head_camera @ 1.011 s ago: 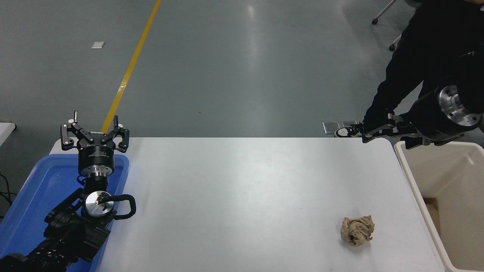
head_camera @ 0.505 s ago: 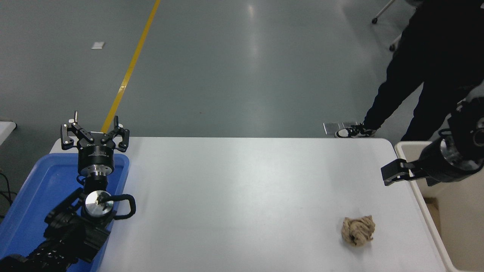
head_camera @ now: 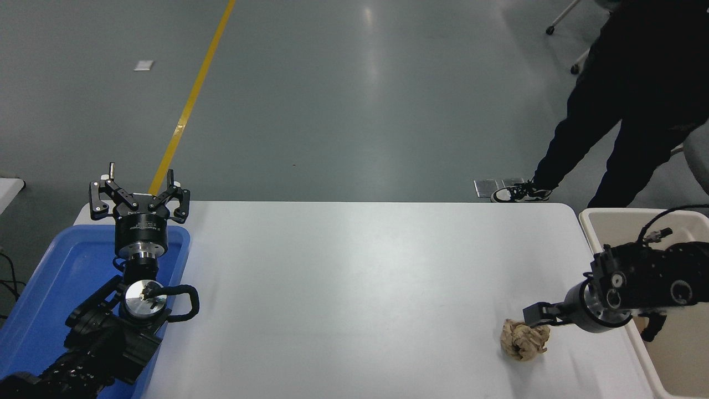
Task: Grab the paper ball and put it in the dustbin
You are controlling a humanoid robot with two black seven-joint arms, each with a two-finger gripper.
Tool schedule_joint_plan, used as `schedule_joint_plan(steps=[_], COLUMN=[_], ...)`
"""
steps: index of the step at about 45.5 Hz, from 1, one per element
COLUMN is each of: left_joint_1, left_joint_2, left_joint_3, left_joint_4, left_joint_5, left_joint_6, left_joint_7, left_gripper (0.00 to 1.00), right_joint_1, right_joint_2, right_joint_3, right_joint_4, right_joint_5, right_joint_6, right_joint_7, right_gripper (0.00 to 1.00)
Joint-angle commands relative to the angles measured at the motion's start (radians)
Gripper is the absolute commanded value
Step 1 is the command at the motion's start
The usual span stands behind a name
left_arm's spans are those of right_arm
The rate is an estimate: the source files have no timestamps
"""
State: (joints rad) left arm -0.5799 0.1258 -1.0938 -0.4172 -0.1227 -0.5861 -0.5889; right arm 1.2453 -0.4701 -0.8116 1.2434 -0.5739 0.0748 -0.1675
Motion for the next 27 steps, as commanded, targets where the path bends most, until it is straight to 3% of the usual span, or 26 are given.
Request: schedule_joint_plan(steps=[1, 4, 8, 11, 13, 27], left_joint_1=[0.000, 0.000, 0.000, 0.000, 0.000, 0.000], left_joint_2=[0.000, 0.000, 0.000, 0.000, 0.000, 0.000], left_joint_3=[0.000, 0.000, 0.000, 0.000, 0.000, 0.000], left_joint_4=[0.000, 0.000, 0.000, 0.000, 0.000, 0.000], left_joint_5=[0.000, 0.000, 0.000, 0.000, 0.000, 0.000], left_joint_6=[0.000, 0.000, 0.000, 0.000, 0.000, 0.000], left_joint_7=[0.000, 0.000, 0.000, 0.000, 0.000, 0.000], left_gripper=[0.99, 0.99, 0.99, 0.99, 0.99, 0.99], right_joint_1=[-0.116, -0.122, -0.125, -0.124, -0.119, 0.098], right_joint_2=[0.030, 0.027, 0.022, 0.021, 0.019, -0.114], right_joint_3=[0.091, 0.092, 0.092, 0.091, 0.091, -0.020], right_joint_4=[-0.067, -0.068, -0.075, -0.075, -0.075, 0.030], right_joint_5=[-0.006, -0.004, 0.000, 0.000, 0.000, 0.023], right_joint_6=[-0.039, -0.053, -0.078, -0.084, -0.082, -0.072], right_joint_7=[0.000, 0.002, 0.000, 0.000, 0.002, 0.000], right_gripper=[0.98, 0.82, 0.39, 0.27, 0.00, 0.00])
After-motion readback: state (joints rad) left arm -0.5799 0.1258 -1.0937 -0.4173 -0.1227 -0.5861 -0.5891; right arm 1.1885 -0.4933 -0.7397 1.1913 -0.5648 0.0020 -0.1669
